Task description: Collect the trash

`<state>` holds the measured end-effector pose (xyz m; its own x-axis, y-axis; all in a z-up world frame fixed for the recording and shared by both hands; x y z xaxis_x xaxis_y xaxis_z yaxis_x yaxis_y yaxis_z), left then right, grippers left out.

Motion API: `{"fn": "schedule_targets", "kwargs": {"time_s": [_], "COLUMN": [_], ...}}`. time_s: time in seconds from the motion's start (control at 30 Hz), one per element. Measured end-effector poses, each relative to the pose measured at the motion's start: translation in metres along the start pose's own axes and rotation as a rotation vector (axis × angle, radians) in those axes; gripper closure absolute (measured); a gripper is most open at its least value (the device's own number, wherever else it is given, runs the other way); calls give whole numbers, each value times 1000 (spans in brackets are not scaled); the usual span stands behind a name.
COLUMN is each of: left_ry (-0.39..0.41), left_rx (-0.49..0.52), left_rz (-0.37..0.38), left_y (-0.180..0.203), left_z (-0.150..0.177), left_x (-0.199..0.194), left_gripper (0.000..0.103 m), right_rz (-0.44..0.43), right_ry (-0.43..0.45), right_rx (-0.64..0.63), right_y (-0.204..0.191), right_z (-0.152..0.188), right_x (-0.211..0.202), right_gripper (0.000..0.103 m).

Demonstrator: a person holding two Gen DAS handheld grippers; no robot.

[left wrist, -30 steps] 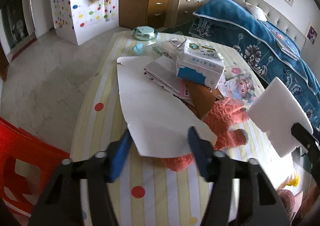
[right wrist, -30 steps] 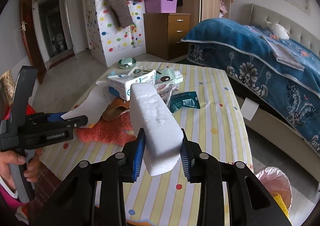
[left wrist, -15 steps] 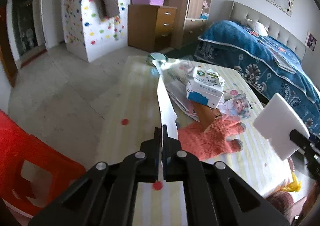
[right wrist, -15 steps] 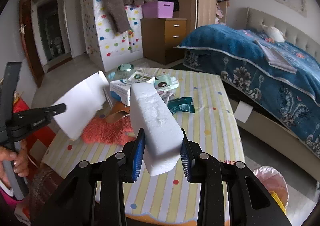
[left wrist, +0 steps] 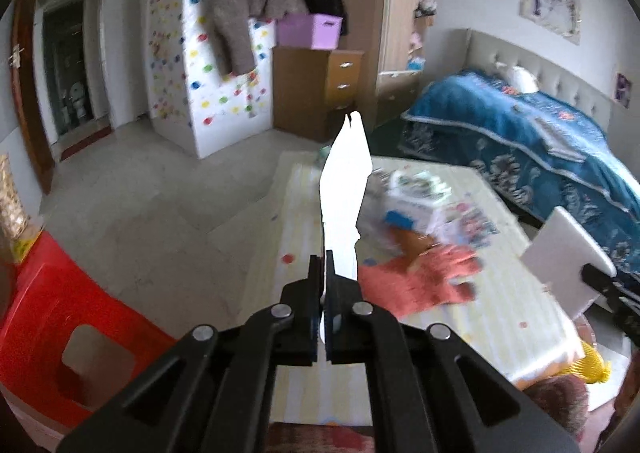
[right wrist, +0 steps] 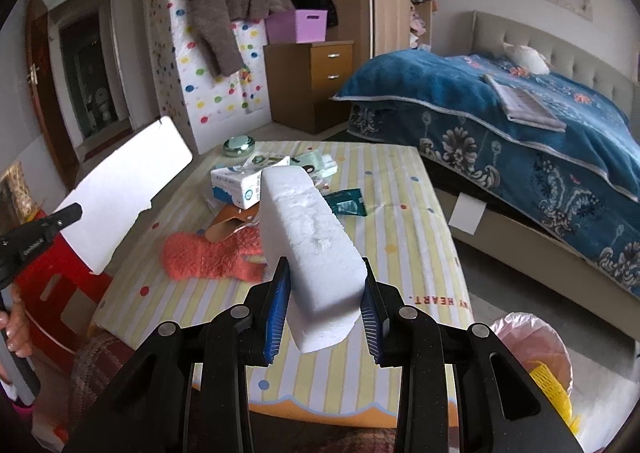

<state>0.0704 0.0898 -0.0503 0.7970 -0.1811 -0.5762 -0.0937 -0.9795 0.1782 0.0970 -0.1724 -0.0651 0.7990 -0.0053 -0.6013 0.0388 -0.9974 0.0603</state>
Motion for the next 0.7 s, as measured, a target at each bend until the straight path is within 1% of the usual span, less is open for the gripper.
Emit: {"fn": "schedule_targets", "kwargs": {"time_s": [0.17,0.3,0.47,0.63,0.67,0.7], "left_ry": [21,-15,-61,-72,-69,-66], "left_rx": [64,134,223,301,321,334], "left_rz": [108,196,292,377,395,407], "left_y": [53,108,169,222,234,243], "left_z": [-1,11,26,34,35,36], "left_x": [1,21,44,51,51,51], "left_gripper": [103,103,103,103,103,103], "right_rz": [27,68,147,222,256,272], "right_ry": [2,-9,-11,-12,-13,-14], "right_rx": [53,103,162,236,258,266], "right_y": [25,52,93,137,152,159], "right_z": [8,17,32,47,53,56], "right_x": [-11,-18,-30,-41,-46,-47], "right_gripper": [69,69,69,69,68,68]}}
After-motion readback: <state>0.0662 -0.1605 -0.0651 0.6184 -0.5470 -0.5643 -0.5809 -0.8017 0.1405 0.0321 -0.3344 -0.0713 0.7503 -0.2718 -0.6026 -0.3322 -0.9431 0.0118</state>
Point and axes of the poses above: each gripper's, at about its wrist camera, not at the fingertips, and x roughly the way its jaws point, y to its right, z to its underside, the point moved 6 cm from there along x, roughly the way its jaws point, and after that the axes turned 13 degrees about z, right-handed, at the moved point
